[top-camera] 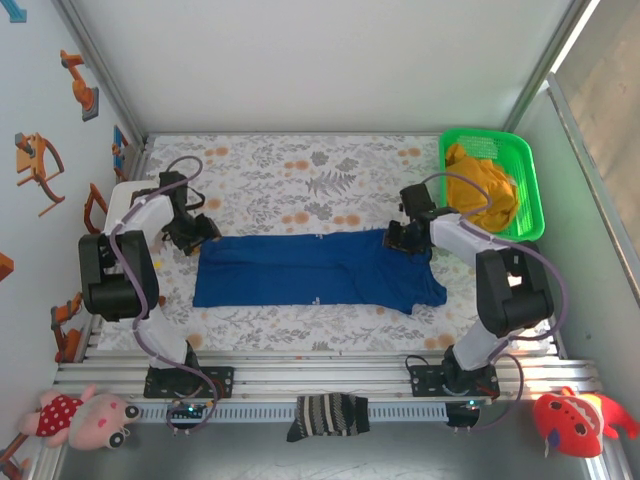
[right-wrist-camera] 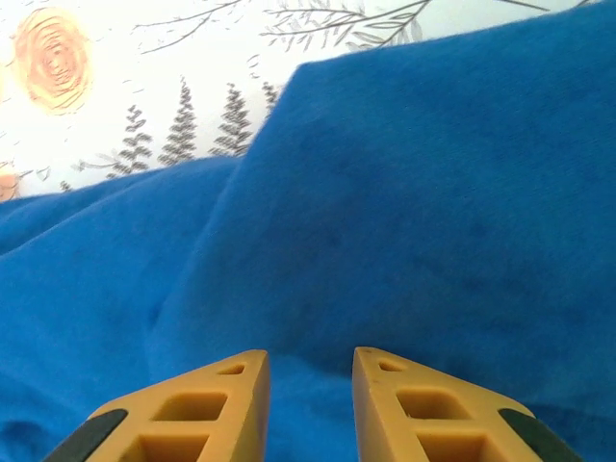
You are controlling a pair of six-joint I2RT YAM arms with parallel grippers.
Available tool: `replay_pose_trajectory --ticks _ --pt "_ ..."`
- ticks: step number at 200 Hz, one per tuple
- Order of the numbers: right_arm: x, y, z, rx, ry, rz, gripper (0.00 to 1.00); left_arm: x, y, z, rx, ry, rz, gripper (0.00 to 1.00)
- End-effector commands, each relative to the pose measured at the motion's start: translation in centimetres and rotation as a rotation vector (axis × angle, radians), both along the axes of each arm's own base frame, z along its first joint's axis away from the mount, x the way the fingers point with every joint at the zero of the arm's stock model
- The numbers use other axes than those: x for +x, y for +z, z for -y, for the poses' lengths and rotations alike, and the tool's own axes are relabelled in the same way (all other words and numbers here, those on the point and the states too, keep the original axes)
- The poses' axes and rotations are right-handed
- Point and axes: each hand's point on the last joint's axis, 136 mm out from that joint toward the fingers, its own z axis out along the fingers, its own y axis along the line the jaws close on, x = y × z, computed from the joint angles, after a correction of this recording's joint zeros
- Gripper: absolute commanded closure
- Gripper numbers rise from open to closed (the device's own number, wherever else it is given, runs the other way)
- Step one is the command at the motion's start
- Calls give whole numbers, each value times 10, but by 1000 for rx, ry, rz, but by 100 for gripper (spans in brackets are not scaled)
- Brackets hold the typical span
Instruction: Fold the inside-out t-shirt
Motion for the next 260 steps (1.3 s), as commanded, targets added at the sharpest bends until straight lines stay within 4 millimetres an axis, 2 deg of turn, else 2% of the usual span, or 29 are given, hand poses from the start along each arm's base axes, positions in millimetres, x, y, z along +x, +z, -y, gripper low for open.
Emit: replay_pose_trajectory --ticks 1,20,50,71,97,103,113,127,139,150,168,185,198,227,260 --pt "3 -11 9 4 -54 -11 72 -9 -12 4 -19 -16 -41 72" --pt "0 -20 18 -6 -90 -36 73 -12 -14 4 -25 -13 -49 100" --pt "-3 -26 28 -8 -146 -56 73 -32 -19 7 -54 41 -58 100" --pt "-2 -27 30 2 -169 -57 73 -49 -34 8 -99 150 -68 100" --pt "-2 -29 32 0 -184 -62 73 -54 -54 2 -118 260 -95 100" --pt "-2 -29 31 3 -185 -63 73 -53 -57 1 -120 266 -104 95" --pt "-3 -29 31 8 -185 -66 73 -48 -57 -1 -112 265 -106 72" --pt "-3 -28 30 13 -184 -66 73 -33 -43 -6 -89 249 -55 42" --pt "-4 -29 30 16 -184 -69 73 -21 -24 -14 -49 230 -9 28" --pt "-4 -29 28 20 -180 -71 74 -12 -7 -20 -11 211 32 21" --pt "-4 -29 27 26 -177 -70 74 1 15 -28 34 181 78 19" --pt "-3 -28 27 26 -176 -67 74 9 21 -30 39 160 80 19" --pt "-3 -28 27 25 -176 -67 74 13 17 -27 25 142 66 22" --pt "-2 -28 27 25 -178 -65 74 14 -2 -21 4 109 10 36" --pt "0 -27 26 29 -177 -63 74 6 -19 -18 17 94 -24 37"
